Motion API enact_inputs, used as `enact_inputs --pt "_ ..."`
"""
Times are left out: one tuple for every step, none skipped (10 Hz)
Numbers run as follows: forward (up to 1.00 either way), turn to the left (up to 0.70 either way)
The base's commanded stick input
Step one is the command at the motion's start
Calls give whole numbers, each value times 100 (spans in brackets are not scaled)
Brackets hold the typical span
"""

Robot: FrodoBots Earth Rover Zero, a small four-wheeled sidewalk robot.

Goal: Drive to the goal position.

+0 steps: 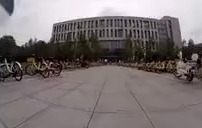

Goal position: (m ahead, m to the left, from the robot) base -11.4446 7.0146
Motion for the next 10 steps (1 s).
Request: enact_inputs --pt "60 1" --pt "60 1" --pt "60 1" --pt "60 1" --pt "60 1" --pt "60 1" --pt "60 1" --pt "60 1" --pt "60 1" --pt "60 1"
